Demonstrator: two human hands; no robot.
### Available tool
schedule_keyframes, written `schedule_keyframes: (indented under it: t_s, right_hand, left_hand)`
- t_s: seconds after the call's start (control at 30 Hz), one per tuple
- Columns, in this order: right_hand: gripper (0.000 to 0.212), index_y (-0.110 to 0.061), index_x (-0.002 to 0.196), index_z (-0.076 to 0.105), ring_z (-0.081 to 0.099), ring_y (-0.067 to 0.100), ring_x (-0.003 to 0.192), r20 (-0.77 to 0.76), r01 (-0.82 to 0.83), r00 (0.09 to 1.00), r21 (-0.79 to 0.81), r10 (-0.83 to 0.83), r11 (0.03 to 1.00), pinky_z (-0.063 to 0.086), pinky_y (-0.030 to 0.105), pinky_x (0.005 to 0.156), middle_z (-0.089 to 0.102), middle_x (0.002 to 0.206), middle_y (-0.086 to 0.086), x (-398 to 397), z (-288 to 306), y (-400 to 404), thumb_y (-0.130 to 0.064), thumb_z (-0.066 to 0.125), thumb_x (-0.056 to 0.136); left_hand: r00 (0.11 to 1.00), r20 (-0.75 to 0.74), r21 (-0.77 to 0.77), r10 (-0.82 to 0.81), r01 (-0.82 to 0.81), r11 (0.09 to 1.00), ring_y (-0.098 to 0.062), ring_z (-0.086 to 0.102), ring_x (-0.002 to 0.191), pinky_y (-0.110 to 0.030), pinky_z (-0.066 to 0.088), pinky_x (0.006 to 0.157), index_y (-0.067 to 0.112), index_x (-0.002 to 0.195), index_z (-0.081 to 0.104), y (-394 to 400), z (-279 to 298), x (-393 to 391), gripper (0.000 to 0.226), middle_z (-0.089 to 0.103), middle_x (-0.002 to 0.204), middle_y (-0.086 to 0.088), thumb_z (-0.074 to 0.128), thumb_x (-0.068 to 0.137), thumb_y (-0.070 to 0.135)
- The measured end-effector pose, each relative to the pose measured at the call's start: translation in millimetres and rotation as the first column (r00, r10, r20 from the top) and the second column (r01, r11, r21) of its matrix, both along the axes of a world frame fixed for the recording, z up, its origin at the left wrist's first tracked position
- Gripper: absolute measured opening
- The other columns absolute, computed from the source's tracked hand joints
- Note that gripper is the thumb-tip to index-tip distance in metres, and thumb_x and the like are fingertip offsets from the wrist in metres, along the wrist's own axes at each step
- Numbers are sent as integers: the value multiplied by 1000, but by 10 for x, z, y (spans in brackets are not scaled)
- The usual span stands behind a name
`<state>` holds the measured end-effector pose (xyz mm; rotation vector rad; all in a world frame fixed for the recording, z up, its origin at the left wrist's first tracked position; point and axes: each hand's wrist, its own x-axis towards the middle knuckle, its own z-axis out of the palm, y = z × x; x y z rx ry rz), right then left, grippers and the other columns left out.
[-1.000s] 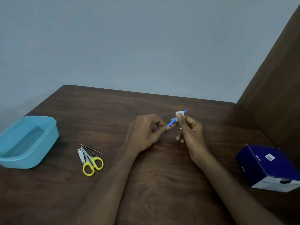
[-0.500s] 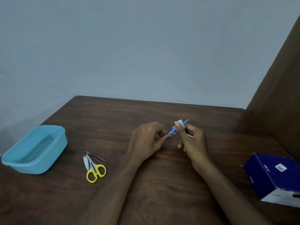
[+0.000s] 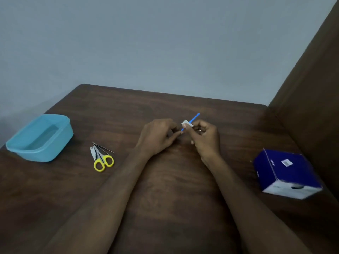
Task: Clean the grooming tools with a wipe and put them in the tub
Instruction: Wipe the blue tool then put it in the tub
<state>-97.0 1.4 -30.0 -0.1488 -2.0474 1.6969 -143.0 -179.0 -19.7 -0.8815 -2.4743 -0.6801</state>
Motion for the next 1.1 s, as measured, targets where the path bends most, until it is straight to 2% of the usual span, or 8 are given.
schedule_keyframes:
  t_s: [0.17,0.33,0.53,0.67,0.73,0.8,0.9,1.1]
  right_hand:
    - [21,-17,75,74,54,12,50,10,-3,1000,-53,3,999,45,27,48,72,68,-2,-20,-8,-9,-24,93,82]
    - [34,-12,81,76,50,17,47,8,25,1000,-87,-24,996,40,25,50,78,82,2,-31,24,-13,-43,77,96]
    - [10,-17,89,80,52,13,48,6,-18,1000,-144,20,989,39,21,46,73,76,-8,65,101,-27,-24,87,89]
    - [6,-14,88,80,54,10,52,-14,-116,993,-99,115,988,42,20,49,82,100,-9,94,89,-54,-15,86,88]
    - [12,-16,86,79,54,15,50,-19,-94,995,-60,93,994,41,22,48,80,90,-11,83,56,-91,-24,84,91]
    - [23,-17,86,79,55,18,47,-23,-34,999,-43,33,998,39,22,48,76,78,-13,61,44,-106,-37,77,97]
    - [32,-22,90,83,58,19,47,-26,2,1000,-42,-3,999,39,19,48,82,91,-11,55,43,-93,-46,66,104]
    - [13,-20,92,77,56,17,45,-57,18,998,-110,-24,994,45,28,51,81,85,-3,124,95,-85,-32,82,93]
  left_hand:
    - [998,-51,-7,-24,23,1000,-16,65,77,-27,32,55,31,96,75,5,-7,15,17,61,80,10,65,100,44]
    - [997,-75,37,-2,5,999,-11,61,72,-26,31,53,31,89,74,-35,2,26,21,61,77,9,68,100,48]
    - [996,-85,3,32,-32,999,-13,64,75,-31,45,52,32,92,75,-97,-48,115,31,62,79,8,58,100,55]
    - [986,-120,7,115,-115,993,-10,64,78,-29,42,54,35,97,76,-148,-82,189,30,64,82,10,58,98,59]
    - [985,-112,16,134,-133,991,-10,64,78,-28,39,54,36,98,78,-155,-81,185,26,66,83,11,63,97,57]
    - [986,-94,17,137,-136,991,-9,65,82,-29,44,56,35,98,78,-151,-74,190,25,69,86,12,64,97,56]
    - [986,-99,-5,137,-138,990,-13,67,87,-31,50,62,34,98,78,-131,-89,231,24,72,91,11,66,97,55]
    - [981,-95,-52,168,-174,983,-19,67,91,-32,43,62,32,101,75,-65,-31,311,22,65,93,8,63,101,51]
